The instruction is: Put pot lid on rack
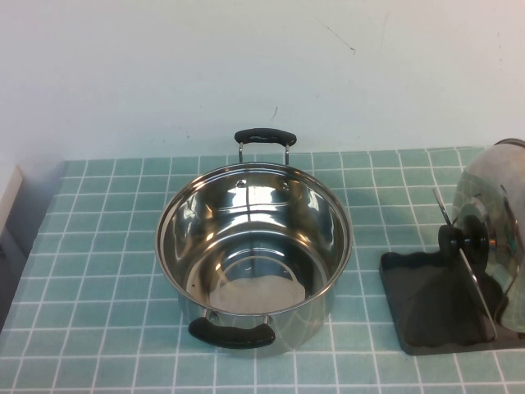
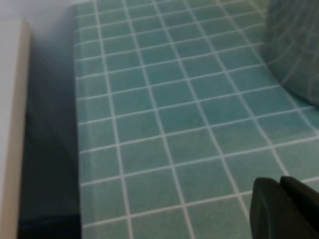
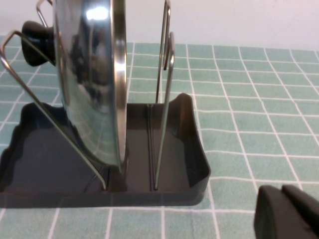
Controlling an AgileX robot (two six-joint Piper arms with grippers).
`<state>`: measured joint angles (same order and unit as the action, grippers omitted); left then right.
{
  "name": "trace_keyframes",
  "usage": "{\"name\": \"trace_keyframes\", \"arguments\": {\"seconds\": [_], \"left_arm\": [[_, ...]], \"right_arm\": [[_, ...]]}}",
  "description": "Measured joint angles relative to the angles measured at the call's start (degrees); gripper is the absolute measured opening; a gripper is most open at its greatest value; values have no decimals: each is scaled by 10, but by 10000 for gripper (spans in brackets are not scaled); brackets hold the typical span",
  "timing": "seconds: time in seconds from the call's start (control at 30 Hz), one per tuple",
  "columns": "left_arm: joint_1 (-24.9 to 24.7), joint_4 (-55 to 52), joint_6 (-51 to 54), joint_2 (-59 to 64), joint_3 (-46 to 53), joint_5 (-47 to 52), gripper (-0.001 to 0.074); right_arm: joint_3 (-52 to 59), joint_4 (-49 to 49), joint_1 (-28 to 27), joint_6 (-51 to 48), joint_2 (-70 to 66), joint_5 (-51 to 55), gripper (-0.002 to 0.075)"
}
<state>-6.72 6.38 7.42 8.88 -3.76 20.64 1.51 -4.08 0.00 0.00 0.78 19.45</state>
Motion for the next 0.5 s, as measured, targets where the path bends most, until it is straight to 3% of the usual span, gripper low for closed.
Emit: {"name": "trace_keyframes", "arguments": {"seconds": [0.2,0.5], "left_arm": [[48,-64,-29,-74,2,36,-2],[53,-69,-32,-96,42,-12,-2]], "right_arm": [[0,0,0,0,0,0,-1],[-1,0,0,0,0,1,-1]]}}
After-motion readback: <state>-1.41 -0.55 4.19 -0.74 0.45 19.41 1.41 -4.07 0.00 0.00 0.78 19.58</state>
